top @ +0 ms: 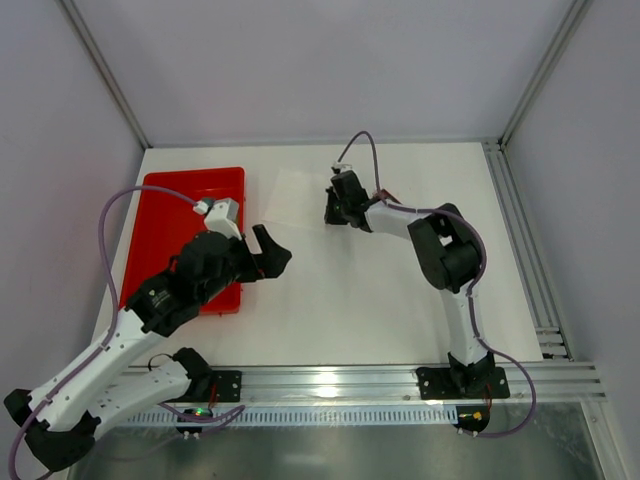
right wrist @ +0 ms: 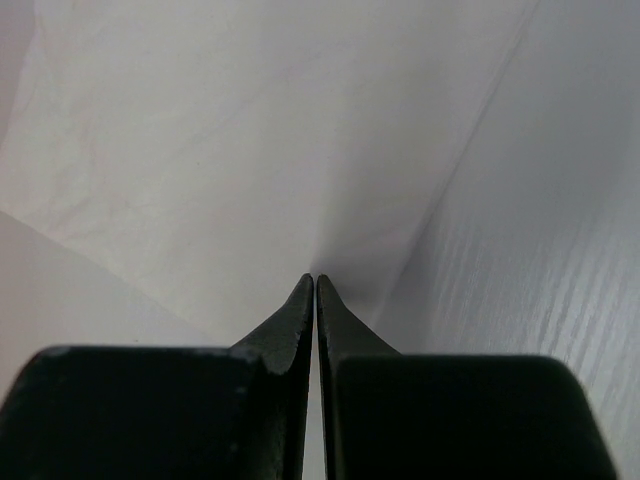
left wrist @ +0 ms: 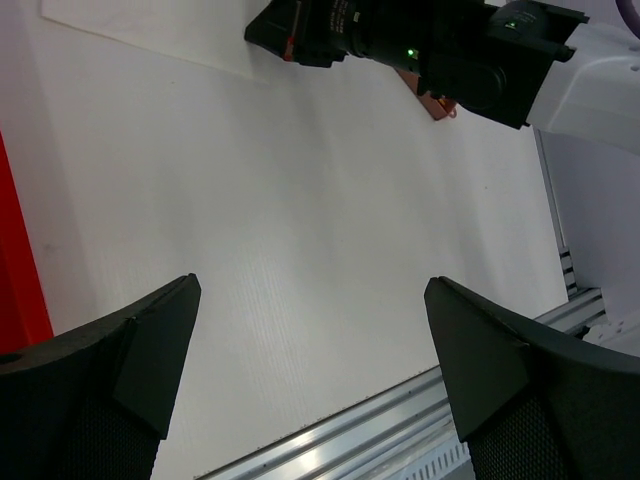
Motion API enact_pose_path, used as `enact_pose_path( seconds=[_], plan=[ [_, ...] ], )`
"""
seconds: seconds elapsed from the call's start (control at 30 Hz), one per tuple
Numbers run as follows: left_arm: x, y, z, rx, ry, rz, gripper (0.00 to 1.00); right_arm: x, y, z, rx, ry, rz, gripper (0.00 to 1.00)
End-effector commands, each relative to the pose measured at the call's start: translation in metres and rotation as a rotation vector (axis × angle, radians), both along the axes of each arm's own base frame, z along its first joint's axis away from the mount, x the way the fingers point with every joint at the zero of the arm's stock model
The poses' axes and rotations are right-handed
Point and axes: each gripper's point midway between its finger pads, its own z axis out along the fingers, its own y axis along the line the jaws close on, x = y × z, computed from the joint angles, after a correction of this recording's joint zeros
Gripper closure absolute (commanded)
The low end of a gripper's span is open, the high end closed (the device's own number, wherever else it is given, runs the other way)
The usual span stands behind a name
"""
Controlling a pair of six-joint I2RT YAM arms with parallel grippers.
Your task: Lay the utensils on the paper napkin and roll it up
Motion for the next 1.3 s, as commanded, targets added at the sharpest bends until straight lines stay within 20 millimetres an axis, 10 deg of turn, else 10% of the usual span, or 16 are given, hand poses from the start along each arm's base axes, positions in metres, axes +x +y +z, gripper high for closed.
enact_pose_path(
  seconds=[0.0, 0.57, 0.83, 1.03, 1.27],
  plan=[
    [0.011, 0.006, 0.004, 0.021, -0.036, 0.048, 0.0, -0.017, -0.007, 0.012, -0.01, -0.011, -0.021, 0.96],
    [0.06, -0.025, -0.061, 0.109, 0.17, 0.039, 0.07, -0.144, -0.051, 0.011, 0.029, 0.014, -0.156, 0.96],
    [0.098, -0.035, -0.059, 0.044, 0.17, 0.049, 0.19, -0.094, -0.029, 0.06, 0.001, -0.101, -0.098, 0.96],
    [0.104, -0.029, -0.046, 0.023, 0.164, 0.046, 0.23, -0.034, -0.02, 0.056, 0.024, -0.086, -0.12, 0.96],
    [0.085, -0.022, -0.056, 0.017, 0.187, 0.029, 0.23, -0.016, -0.011, 0.015, -0.001, -0.015, -0.074, 0.96]
  ],
)
